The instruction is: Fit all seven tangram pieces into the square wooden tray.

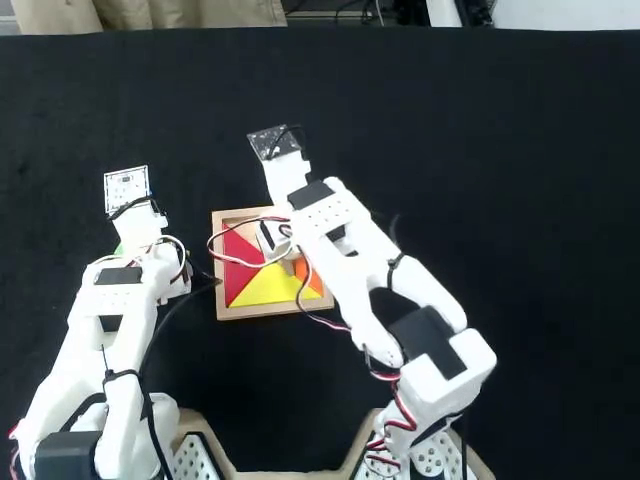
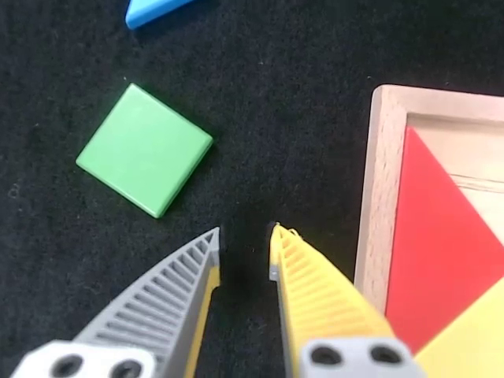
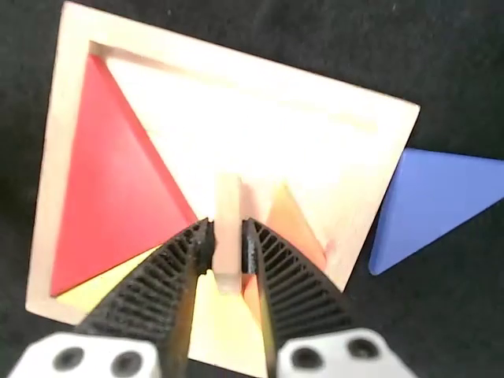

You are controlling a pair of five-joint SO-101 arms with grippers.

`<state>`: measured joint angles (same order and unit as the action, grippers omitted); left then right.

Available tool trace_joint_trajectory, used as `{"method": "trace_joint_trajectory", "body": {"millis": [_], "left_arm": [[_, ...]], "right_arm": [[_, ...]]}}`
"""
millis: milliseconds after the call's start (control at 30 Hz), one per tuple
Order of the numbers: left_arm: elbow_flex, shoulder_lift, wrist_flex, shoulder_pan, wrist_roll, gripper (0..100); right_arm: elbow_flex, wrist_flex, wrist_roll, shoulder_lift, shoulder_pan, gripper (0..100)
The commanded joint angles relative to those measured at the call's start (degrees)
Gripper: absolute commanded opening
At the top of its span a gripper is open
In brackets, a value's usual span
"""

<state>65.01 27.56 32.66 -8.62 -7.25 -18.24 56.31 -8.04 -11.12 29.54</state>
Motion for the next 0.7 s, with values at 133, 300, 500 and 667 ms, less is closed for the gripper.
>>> {"method": "trace_joint_trajectory", "body": {"millis": [133,300,500,667], "left_arm": [[-0.48,1.76,-1.05,0.40,-0.53,11],[-0.48,1.76,-1.05,0.48,-0.53,11],[-0.48,1.76,-1.05,0.48,-0.53,11],[-0.48,1.76,-1.05,0.48,-0.53,11]], "right_arm": [[4.53,0.18,-0.35,0.40,-0.79,1.1],[4.62,-0.97,-0.26,0.13,-2.20,1.1],[4.53,-1.05,-0.26,0.04,-2.11,1.1],[4.53,-1.14,-0.18,0.04,-2.20,1.5]]}}
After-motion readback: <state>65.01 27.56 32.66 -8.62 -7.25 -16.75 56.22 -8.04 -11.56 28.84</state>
